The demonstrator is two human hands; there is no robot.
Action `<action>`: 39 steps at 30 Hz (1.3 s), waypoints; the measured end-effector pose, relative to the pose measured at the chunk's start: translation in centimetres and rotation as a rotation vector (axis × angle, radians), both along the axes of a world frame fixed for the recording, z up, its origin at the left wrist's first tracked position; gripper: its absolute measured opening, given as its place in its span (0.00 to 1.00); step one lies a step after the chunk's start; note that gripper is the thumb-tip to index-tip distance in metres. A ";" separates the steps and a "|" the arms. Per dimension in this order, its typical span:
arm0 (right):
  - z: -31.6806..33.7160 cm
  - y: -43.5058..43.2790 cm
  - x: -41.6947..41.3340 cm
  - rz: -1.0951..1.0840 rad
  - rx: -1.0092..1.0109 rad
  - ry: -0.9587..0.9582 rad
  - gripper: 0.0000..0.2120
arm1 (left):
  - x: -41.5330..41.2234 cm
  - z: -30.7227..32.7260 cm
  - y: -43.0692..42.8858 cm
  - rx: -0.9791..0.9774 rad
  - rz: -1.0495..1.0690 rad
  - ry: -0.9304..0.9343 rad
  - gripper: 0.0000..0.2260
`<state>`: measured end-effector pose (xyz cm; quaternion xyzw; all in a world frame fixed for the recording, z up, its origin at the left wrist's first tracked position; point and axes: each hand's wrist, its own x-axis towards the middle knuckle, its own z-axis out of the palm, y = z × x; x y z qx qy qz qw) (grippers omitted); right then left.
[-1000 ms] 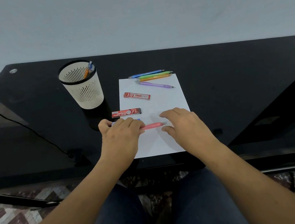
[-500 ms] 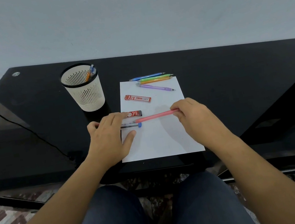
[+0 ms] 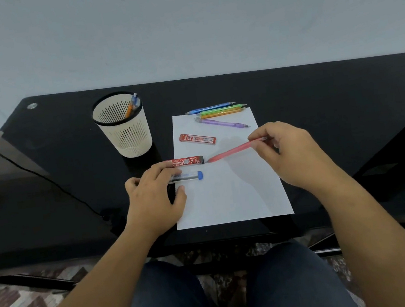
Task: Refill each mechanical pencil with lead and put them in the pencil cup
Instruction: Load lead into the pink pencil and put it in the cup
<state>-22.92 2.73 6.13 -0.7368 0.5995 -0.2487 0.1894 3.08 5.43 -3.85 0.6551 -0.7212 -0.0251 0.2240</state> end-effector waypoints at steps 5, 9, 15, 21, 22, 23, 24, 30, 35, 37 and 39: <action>0.2 -0.7 0.0 -0.011 0.004 -0.106 0.07 | 0.0 -0.1 -0.2 0.015 0.007 -0.003 0.17; -0.1 -1.2 0.5 -0.043 -0.020 -0.195 0.06 | 0.0 -0.2 -0.3 0.019 -0.004 0.029 0.18; 0.1 -1.4 1.3 -0.041 -0.113 -0.176 0.18 | 0.1 -0.2 -0.3 0.030 -0.007 0.029 0.18; 0.7 -1.8 1.7 -0.052 -0.164 -0.105 0.19 | 0.0 -0.2 -0.3 0.025 -0.011 0.036 0.17; 0.8 -1.9 1.8 -0.058 -0.164 -0.113 0.18 | 0.0 -0.2 -0.2 0.021 -0.011 0.041 0.17; 0.9 -2.1 1.9 -0.069 -0.160 -0.126 0.17 | 0.0 -0.2 -0.3 0.016 -0.012 0.044 0.17; 1.0 -2.2 2.0 -0.085 -0.152 -0.143 0.16 | 0.0 -0.2 -0.3 0.013 -0.013 0.047 0.17; 1.7 -2.8 2.4 -0.134 -0.139 -0.224 0.13 | 0.1 -0.4 -0.3 0.016 -0.010 0.045 0.17; 2.3 -3.1 2.5 -0.132 -0.128 -0.261 0.11 | 0.1 -0.3 -0.3 0.017 -0.012 0.042 0.17; 2.5 -3.3 2.6 -0.130 -0.130 -0.283 0.10 | 0.1 -0.4 -0.3 0.012 -0.011 0.041 0.17; 2.6 -3.4 2.6 -0.127 -0.142 -0.298 0.09 | 0.1 -0.4 -0.4 0.009 -0.011 0.041 0.17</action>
